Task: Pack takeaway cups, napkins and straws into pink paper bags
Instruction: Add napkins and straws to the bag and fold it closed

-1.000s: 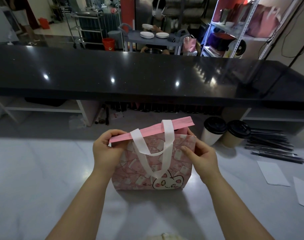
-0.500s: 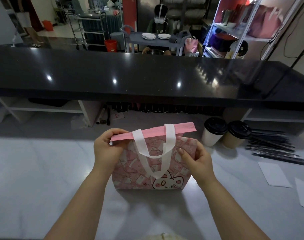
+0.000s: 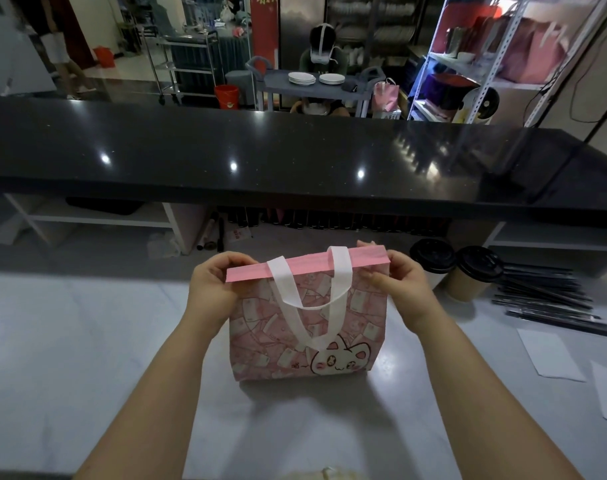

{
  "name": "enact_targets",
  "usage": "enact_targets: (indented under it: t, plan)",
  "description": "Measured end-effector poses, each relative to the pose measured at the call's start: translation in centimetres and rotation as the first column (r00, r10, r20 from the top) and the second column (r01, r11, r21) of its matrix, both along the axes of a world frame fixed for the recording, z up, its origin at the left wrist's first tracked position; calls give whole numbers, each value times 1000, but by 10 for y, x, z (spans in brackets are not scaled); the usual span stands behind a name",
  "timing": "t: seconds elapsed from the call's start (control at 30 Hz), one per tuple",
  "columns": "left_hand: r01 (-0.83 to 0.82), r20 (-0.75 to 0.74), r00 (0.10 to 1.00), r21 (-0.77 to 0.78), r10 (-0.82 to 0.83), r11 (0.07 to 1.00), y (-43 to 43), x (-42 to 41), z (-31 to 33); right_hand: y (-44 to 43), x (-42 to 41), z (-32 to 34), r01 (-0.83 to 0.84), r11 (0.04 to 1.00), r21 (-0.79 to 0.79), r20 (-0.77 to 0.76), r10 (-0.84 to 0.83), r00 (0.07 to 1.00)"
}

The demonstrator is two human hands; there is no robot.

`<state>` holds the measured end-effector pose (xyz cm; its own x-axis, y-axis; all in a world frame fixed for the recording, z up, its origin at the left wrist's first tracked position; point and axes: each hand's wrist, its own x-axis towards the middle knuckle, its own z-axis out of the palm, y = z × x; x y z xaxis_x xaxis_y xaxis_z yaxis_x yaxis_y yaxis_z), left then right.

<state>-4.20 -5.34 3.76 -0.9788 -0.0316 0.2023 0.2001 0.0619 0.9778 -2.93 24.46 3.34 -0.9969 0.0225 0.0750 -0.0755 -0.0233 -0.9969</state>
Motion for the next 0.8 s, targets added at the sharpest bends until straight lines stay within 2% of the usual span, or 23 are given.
enact_targets:
  t: [0.23,0.33,0.43,0.53,0.67,0.73,0.8]
  plan:
    - [46,32,998,26,-47,999,-10,0,6,-18,-1,-16,273,961,-46,-129,-276,952]
    - [83,29,996,57,-84,995,-17,3,6,-21,2,-20,330,943,51,-219,-311,925]
    - [127,26,991,26,-128,992,-23,5,2,-20,8,-20,333,908,252,-375,-226,899]
    - [107,6,994,-55,-107,993,-28,5,3,-14,10,-20,329,864,380,-487,-116,866]
    - [54,-90,993,-250,-79,967,-37,6,5,-4,10,-18,397,681,616,-610,93,787]
    - [26,-155,984,-384,-93,923,-43,8,6,1,12,-18,394,637,663,-620,172,765]
    - [-6,-207,972,-489,-109,872,-45,12,8,4,16,-15,338,664,667,-584,184,791]
